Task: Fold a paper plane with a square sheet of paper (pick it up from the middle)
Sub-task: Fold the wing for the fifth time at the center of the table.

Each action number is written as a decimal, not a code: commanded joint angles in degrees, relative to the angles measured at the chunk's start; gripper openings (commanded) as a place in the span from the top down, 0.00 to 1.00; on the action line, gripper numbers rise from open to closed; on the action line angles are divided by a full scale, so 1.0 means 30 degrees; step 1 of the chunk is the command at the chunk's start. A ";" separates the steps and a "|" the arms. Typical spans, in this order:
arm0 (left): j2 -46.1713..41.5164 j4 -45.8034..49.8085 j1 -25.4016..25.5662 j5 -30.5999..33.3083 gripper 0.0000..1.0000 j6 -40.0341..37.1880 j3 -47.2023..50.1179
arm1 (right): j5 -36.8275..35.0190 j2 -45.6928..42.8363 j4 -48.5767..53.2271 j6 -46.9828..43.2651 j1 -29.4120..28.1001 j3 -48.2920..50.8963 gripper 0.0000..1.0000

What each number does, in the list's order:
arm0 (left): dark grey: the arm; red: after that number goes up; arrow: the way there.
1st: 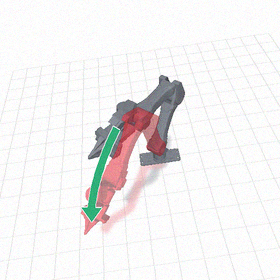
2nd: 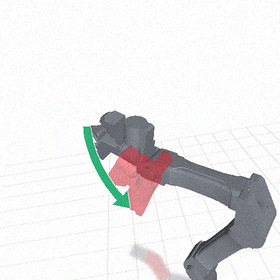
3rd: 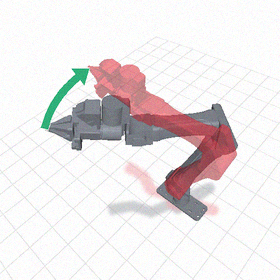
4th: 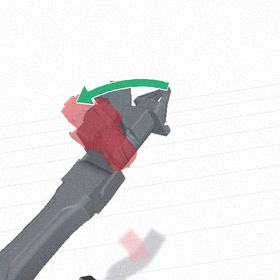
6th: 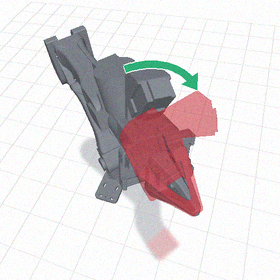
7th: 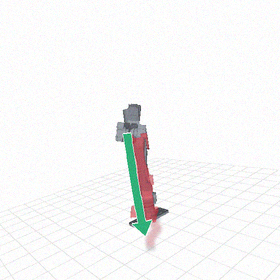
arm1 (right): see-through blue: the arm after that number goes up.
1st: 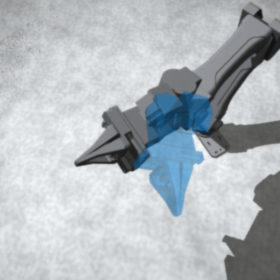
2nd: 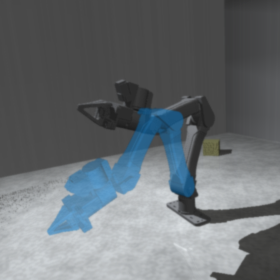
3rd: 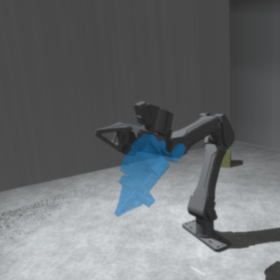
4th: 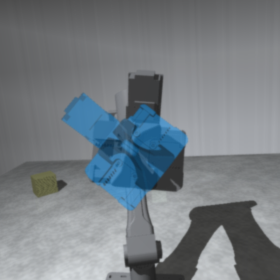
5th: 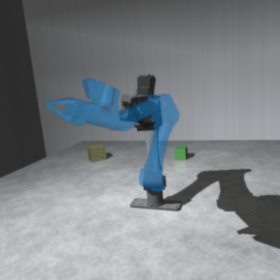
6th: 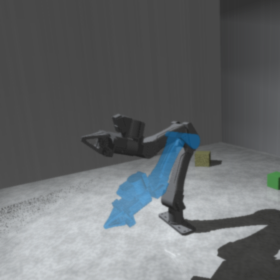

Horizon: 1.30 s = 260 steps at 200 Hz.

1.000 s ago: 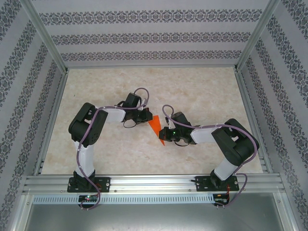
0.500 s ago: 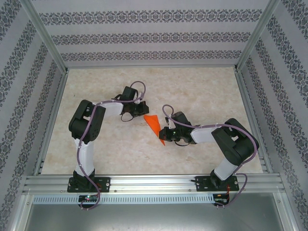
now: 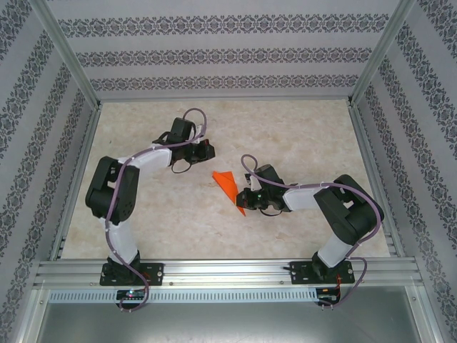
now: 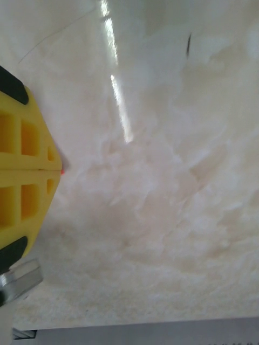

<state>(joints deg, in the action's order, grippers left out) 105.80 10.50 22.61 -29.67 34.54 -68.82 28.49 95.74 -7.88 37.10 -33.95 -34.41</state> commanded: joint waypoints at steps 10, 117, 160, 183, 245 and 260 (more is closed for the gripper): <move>-0.1455 0.0313 0.2152 0.1034 0.99 0.1317 0.1979 | -0.1410 0.0907 0.4927 -0.0448 0.0267 0.1235 1.00; 0.0530 -0.3794 0.5420 0.0940 1.00 0.4981 0.4628 | -0.1766 0.0367 0.4747 0.0110 0.0392 0.1693 1.00; 0.1062 -0.2575 0.5303 0.2479 1.00 0.3878 0.4218 | -0.1645 0.0254 0.4663 0.0230 0.0400 0.2001 1.00; 0.1235 -0.3420 0.4753 0.1889 1.00 0.3719 0.4275 | -0.1793 0.0252 0.4969 0.0190 0.0389 0.2051 1.00; 0.1802 -0.4732 0.3122 0.0736 1.00 0.3111 0.4630 | -0.1732 0.0195 0.5176 -0.0063 0.0391 0.2152 1.00; 0.1940 -0.4680 0.2719 0.0495 1.00 0.2880 0.4484 | -0.1750 0.0202 0.5153 -0.0026 0.0427 0.2148 1.00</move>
<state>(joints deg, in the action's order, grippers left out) 109.84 -1.19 34.11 -31.05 46.15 -55.37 28.58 93.71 -7.27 37.76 -33.21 -32.45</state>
